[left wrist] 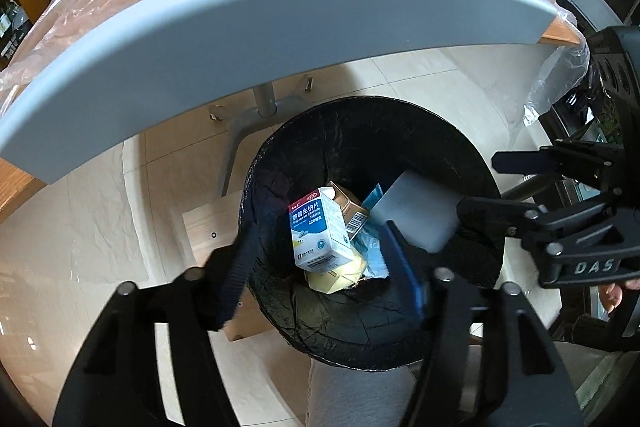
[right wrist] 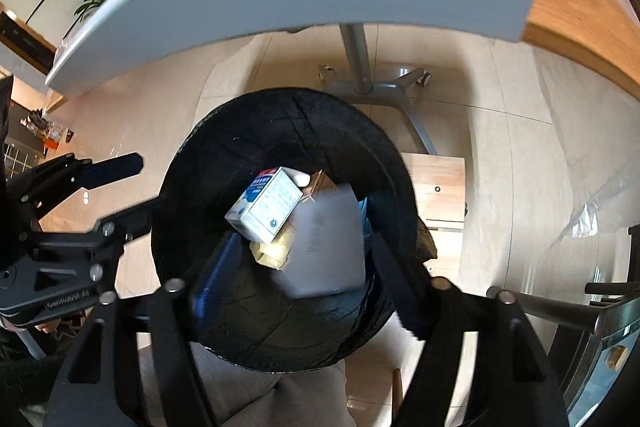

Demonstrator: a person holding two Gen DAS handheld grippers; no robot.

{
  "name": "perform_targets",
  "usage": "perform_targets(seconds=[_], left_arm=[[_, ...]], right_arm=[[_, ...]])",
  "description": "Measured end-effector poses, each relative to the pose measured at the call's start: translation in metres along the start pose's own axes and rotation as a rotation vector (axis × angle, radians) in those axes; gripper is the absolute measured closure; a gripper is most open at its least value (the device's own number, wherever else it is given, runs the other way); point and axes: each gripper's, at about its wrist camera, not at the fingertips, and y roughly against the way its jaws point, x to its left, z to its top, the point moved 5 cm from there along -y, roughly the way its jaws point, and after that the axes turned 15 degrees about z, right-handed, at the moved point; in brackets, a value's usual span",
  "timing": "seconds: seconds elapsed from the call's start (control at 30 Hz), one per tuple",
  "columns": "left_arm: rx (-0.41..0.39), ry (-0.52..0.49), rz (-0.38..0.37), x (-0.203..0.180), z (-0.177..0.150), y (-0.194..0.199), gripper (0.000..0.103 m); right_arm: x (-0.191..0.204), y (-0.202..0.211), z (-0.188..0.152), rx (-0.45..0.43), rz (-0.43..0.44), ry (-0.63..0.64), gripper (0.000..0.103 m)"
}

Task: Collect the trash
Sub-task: 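Open the left tool to drop the medicine box while the right tool drops the white container, then grasp the white round ball with the left tool while the right tool grasps the lavender hair curler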

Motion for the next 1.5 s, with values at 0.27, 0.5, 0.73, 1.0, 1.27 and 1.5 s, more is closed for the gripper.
perform_targets(seconds=[0.27,0.5,0.73,1.0,1.27,1.5], left_arm=[[-0.036,-0.034,0.016,0.004,0.0,0.017,0.028],[-0.273,0.025,-0.037,0.023,0.025,0.104,0.023],[-0.509,0.255,-0.004,0.072,0.084,0.164,0.002],[-0.378,0.217,0.005,0.081,0.13,0.124,0.002],[-0.295,0.139,0.047,0.081,0.155,0.071,0.002],[-0.266,0.073,0.082,0.082,0.178,0.038,0.002]], right_arm=[[0.004,0.04,-0.002,-0.067,0.007,0.013,0.024],[0.057,0.138,0.018,-0.318,-0.029,0.245,0.012],[0.082,0.213,0.069,-0.646,-0.053,0.317,0.004],[0.059,0.18,0.125,-0.528,-0.062,0.185,0.004],[0.057,0.13,0.184,-0.42,0.054,0.115,0.006],[0.05,0.064,0.235,-0.293,0.09,0.056,0.013]])
